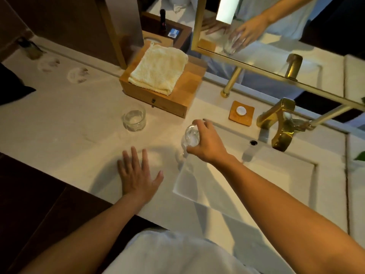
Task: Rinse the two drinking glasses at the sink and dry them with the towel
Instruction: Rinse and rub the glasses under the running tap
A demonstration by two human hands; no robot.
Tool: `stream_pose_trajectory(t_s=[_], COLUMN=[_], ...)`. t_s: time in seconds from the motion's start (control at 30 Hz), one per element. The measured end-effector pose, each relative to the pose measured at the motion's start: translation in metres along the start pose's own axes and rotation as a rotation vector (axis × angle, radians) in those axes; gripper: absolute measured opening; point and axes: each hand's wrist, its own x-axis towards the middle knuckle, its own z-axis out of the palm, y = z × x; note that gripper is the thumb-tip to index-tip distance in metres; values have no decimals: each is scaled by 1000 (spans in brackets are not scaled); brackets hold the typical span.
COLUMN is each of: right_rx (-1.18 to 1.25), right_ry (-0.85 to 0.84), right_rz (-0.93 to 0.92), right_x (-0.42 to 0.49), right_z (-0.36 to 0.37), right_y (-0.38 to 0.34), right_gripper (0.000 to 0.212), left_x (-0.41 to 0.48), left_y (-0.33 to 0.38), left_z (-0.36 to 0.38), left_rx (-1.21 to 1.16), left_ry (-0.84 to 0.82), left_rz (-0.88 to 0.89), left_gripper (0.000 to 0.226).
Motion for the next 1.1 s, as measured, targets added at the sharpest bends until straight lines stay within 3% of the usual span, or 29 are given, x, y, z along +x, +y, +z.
stream_pose_trajectory(t_s=[0.2, 0.33, 0.6, 0.73, 0.83, 0.9, 0.93, 1.03, 1.1], right_rx=[67, 54, 74, 109, 133, 160, 175, 234, 264], right_ry=[50, 70, 130, 148, 160, 170, 175, 230, 311], right_rz=[167, 266, 285, 258, 258, 271, 275, 211, 67], right_x=[-61, -93, -102, -97, -93, -92, -92, -94, -96], right_z=[-22, -34, -43, -43, -43, -44, -44, -44, -42], right_y=[78, 130, 175, 182, 189, 192, 192, 195, 200], right_gripper=[87, 87, 90, 91, 93, 93, 92, 86, 78], left_x=[-9, -30, -34, -32, -29, -29, -27, -16, -6], left_y=[38, 74, 85, 106, 150, 197, 221, 278, 297], left_z=[4, 12, 14, 4, -6, -14, -20, -38, -39], left_rx=[-27, -41, -31, -146, -437, -741, -875, -1206, -1373], left_ry=[-9, -12, 46, 1, 77, -54, -180, -583, -748], left_rz=[-101, -54, -76, -176, 92, 249, 227, -7, -99], left_gripper=[95, 91, 84, 81, 62, 52, 51, 60, 45])
